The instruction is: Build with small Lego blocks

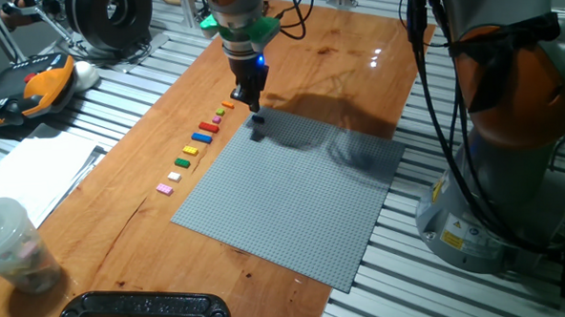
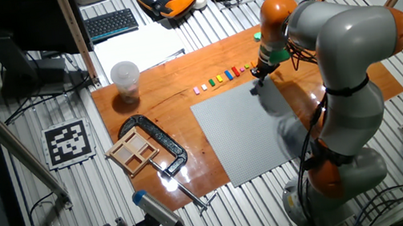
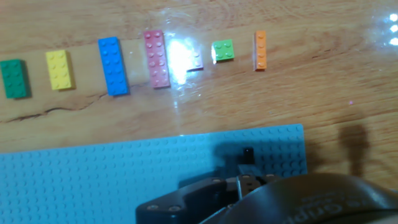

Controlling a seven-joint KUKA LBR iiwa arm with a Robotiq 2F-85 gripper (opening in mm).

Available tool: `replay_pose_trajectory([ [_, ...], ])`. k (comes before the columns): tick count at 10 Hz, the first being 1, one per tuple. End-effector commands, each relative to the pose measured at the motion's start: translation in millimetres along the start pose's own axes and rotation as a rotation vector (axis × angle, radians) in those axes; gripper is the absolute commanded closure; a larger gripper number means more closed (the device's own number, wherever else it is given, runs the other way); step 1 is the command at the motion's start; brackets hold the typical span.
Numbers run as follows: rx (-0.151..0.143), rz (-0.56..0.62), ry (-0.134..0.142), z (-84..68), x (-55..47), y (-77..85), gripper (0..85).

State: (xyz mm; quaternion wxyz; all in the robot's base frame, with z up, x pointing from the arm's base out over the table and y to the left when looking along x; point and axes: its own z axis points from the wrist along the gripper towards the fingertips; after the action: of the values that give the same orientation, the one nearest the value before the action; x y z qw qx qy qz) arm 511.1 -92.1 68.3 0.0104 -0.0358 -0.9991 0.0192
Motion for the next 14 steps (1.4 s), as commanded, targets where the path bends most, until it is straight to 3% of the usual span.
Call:
replay_pose_trajectory([
  [1, 0.004, -0.003, 0.0, -0.9, 0.5, 1.1, 85.0],
  [5, 0.016, -0.013, 0.001, -7.0, 3.6, 9.2, 85.0],
  [12, 0.011, -0.033, -0.011, -16.4, 10.9, 8.0, 85.0],
  [14, 0.004, -0.023, -0.001, -16.8, 11.0, 8.0, 85.0],
])
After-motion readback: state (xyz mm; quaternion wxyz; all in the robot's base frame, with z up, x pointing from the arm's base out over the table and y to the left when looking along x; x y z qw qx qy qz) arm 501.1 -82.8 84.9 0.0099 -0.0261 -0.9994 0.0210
